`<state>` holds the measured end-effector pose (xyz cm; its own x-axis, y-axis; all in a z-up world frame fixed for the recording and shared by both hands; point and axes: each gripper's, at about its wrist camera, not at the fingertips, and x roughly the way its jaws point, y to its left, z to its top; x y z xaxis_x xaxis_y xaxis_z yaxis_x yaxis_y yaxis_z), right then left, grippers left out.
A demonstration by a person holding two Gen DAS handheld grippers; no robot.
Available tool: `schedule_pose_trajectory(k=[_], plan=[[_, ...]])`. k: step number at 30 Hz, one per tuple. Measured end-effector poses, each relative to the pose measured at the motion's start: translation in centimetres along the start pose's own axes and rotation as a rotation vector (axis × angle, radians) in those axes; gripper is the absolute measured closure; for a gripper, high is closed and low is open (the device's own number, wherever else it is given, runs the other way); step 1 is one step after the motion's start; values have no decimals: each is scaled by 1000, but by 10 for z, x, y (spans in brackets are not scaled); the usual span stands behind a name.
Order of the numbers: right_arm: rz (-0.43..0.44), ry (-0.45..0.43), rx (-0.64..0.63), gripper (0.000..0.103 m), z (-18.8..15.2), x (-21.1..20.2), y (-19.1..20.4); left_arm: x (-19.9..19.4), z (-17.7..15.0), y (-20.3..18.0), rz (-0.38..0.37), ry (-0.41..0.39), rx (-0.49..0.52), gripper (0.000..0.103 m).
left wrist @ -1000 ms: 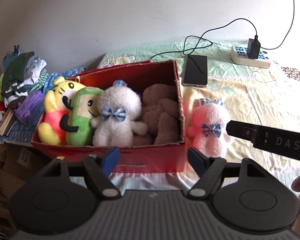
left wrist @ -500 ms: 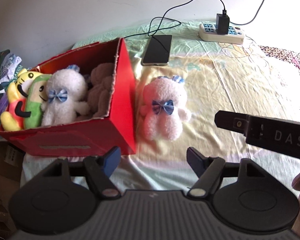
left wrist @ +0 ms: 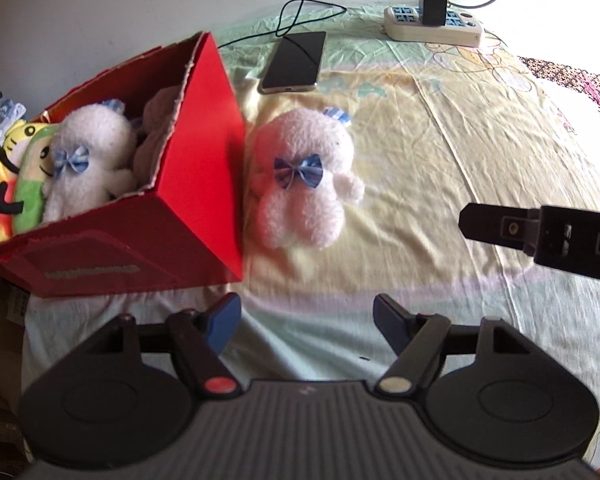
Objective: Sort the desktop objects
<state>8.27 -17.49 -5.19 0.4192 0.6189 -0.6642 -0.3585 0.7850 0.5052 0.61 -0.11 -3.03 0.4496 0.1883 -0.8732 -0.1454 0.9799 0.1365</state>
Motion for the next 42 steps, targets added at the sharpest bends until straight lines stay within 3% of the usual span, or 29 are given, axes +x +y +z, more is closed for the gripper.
schedule_pose_trajectory(k=[10, 18, 27, 29, 31, 37, 42], plan=[[11, 77, -8, 48, -2, 29, 0, 19, -21, 18, -83, -4, -28, 27], [42, 123, -36, 47, 6, 68, 23, 17, -29, 40, -158, -29, -58, 27], [78, 176, -19, 48, 17, 117, 38, 15, -31, 62, -152, -37, -74, 26], [97, 192, -15, 53, 16, 125, 39, 17, -29, 64, -155, -34, -81, 26], [113, 217, -13, 71, 14, 132, 40, 18, -28, 66, -167, -36, -84, 26], [116, 175, -32, 75, 15, 112, 31, 14, -22, 56, -237, -55, -52, 26], [107, 172, 11, 75, 6, 80, 1, 11, -19, 36, -311, -66, 6, 26]])
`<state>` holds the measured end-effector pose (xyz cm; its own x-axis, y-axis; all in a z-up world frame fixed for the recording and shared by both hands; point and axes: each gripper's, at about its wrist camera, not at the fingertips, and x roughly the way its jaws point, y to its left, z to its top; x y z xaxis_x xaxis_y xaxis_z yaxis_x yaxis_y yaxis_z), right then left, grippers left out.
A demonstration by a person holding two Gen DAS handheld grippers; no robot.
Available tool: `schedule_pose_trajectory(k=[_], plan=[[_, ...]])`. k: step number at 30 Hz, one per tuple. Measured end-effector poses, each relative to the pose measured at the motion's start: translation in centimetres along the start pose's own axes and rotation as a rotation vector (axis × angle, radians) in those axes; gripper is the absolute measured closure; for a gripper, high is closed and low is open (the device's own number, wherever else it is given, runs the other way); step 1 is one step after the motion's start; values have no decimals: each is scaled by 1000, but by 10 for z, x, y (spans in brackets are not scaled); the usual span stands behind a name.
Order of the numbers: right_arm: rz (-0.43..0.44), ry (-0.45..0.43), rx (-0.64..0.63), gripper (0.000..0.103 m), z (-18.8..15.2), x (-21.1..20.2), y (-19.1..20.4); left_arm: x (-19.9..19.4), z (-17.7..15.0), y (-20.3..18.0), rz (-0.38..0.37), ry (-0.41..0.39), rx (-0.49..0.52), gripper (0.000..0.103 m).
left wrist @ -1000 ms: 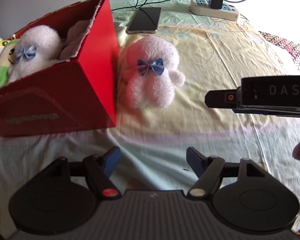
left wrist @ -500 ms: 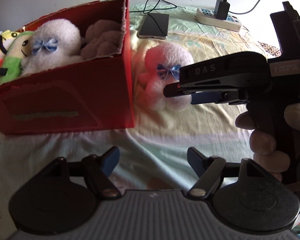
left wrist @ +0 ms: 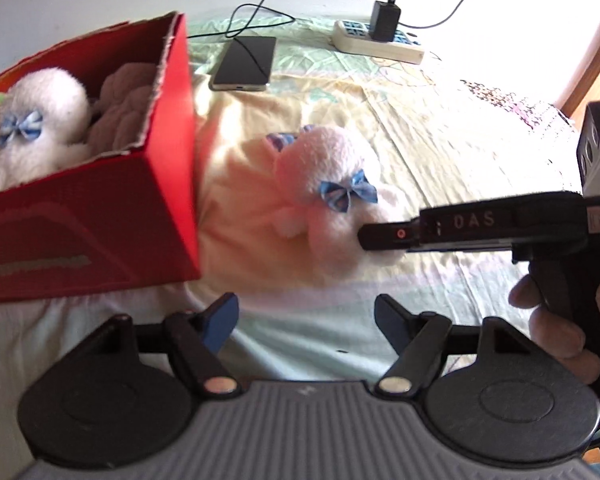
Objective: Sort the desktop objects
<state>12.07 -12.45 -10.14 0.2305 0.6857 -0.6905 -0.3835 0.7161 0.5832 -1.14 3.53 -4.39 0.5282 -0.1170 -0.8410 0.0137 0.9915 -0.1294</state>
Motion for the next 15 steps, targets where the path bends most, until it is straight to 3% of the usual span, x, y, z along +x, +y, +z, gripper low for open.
schedule_pose_trajectory(k=[8, 13, 15], plan=[[-41, 0, 112, 75, -50, -62, -47, 6, 8, -30, -138, 12, 56, 26], [-75, 0, 137, 70, -68, -85, -61, 23, 15, -56, -136, 36, 116, 26], [-55, -38, 176, 70, -66, -95, -69, 30, 21, -61, -130, 41, 128, 26]])
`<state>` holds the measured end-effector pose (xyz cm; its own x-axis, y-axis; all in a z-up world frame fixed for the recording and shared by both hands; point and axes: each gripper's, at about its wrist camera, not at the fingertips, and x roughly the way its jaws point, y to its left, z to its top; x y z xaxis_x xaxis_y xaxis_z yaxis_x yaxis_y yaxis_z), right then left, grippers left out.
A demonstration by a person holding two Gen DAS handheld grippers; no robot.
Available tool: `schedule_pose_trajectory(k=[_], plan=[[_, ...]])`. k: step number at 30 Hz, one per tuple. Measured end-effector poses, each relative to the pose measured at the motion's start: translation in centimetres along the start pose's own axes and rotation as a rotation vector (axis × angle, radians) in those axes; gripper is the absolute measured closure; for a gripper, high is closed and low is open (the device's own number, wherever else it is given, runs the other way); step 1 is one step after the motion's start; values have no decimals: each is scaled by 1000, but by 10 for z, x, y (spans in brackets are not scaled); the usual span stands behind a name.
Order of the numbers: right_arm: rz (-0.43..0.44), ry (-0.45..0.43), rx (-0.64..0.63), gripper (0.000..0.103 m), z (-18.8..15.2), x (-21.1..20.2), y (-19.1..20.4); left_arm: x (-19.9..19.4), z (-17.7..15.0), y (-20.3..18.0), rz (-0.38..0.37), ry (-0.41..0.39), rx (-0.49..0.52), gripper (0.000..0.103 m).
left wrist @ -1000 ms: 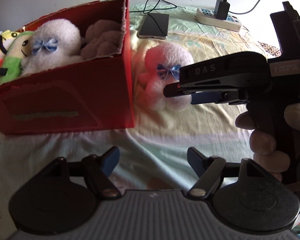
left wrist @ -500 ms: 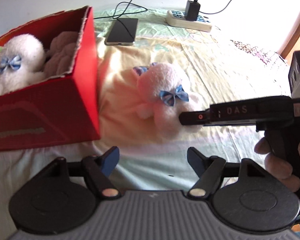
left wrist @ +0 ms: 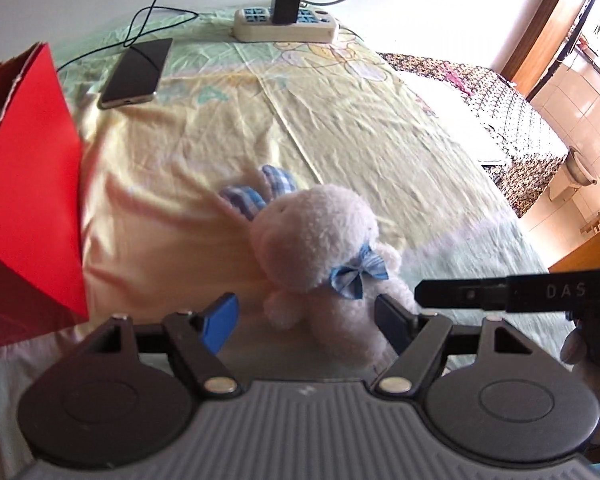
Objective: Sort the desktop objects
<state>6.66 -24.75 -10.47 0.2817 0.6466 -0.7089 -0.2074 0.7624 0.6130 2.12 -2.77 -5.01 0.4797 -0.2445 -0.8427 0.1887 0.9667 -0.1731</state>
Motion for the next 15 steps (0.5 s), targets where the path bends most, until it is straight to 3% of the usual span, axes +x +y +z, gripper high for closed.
schedule_pose_trajectory(k=[5, 9, 15], plan=[[59, -90, 109, 60, 25, -7, -12, 18, 14, 7, -1, 31, -30, 25], [118, -64, 138, 55, 42, 14, -10, 23, 15, 11, -13, 48, -70, 26], [202, -1, 202, 46, 47, 49, -10, 22, 21, 7, 24, 32, -40, 30]])
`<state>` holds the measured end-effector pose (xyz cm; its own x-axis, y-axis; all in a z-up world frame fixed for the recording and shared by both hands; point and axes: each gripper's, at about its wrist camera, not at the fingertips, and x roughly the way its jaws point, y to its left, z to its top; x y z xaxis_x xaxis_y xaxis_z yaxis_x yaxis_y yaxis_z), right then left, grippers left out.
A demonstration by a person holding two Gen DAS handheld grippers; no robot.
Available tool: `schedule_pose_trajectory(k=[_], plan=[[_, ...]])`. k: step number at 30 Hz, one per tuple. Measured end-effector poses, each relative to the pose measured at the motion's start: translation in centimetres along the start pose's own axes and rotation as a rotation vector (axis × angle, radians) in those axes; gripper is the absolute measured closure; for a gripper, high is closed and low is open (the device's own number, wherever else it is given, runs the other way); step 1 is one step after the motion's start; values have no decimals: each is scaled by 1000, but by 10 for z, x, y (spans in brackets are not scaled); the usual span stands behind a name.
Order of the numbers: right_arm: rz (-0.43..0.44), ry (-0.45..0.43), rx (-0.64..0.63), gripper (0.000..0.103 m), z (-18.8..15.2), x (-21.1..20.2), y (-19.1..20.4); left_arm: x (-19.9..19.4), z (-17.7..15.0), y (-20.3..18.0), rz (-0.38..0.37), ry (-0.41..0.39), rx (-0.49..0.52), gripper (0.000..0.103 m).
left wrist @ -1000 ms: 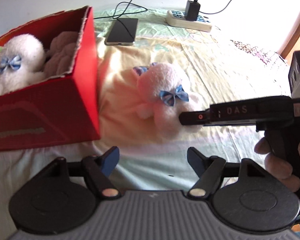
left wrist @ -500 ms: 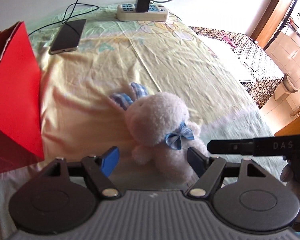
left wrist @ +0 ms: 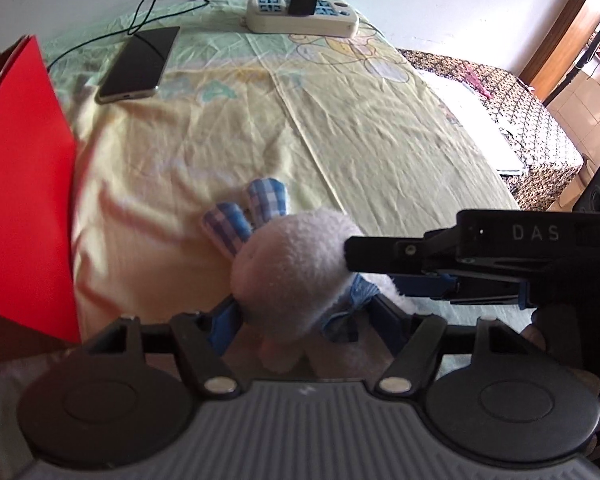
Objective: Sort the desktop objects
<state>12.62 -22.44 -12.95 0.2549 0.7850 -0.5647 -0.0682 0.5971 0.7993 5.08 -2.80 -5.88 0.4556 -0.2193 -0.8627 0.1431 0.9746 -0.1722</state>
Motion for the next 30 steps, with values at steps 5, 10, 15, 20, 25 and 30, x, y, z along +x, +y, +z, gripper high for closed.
schedule_pose_trajectory(k=[5, 10, 15, 20, 25, 30], plan=[[52, 39, 62, 50, -1, -2, -13, -3, -4, -22, 27, -30, 80, 35], [61, 26, 81, 53, -14, -19, -18, -3, -7, -46, 41, -48, 173, 35], [27, -40, 65, 57, -21, -41, -16, -22, -6, -58, -29, -106, 211, 35], [38, -129, 8, 57, -31, -62, 13, -46, -6, -69, -70, -157, 305, 44], [-29, -130, 35, 70, -44, -40, 25, -50, -22, -32, -145, -107, 289, 43], [-60, -148, 11, 77, -69, -32, 41, -57, -40, 10, -157, -92, 240, 40]])
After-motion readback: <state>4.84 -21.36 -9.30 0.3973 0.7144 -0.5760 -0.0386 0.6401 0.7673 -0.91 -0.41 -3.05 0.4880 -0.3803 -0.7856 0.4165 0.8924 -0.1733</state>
